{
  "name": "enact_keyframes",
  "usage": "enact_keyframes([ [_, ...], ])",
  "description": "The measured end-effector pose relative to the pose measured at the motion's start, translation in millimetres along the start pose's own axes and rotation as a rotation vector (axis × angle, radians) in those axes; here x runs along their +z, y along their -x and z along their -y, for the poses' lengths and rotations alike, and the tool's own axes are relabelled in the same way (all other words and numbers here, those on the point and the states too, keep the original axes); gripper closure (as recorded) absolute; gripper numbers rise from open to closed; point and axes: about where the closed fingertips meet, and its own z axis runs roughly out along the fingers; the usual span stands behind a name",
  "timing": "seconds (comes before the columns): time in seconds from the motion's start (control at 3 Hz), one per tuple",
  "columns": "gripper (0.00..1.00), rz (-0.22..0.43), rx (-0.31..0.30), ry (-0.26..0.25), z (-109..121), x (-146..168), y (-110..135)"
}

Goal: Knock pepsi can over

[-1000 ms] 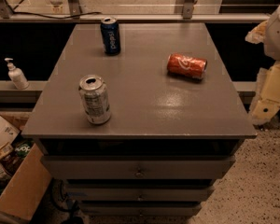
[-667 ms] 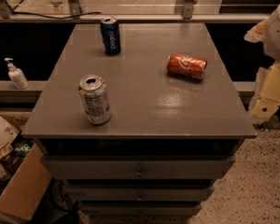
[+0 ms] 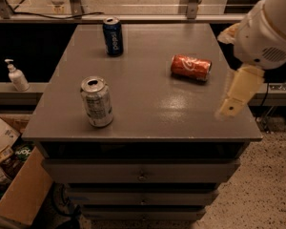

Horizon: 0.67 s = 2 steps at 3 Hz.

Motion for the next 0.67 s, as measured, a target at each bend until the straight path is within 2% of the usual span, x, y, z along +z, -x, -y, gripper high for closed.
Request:
enact_keyframes([
  [0.33, 0.0, 0.094, -0.007, -0.037, 15.1, 27.4, 47.1],
  [0.67, 0.0, 0.094, -0.007, -0.037, 15.1, 27.4, 47.1],
])
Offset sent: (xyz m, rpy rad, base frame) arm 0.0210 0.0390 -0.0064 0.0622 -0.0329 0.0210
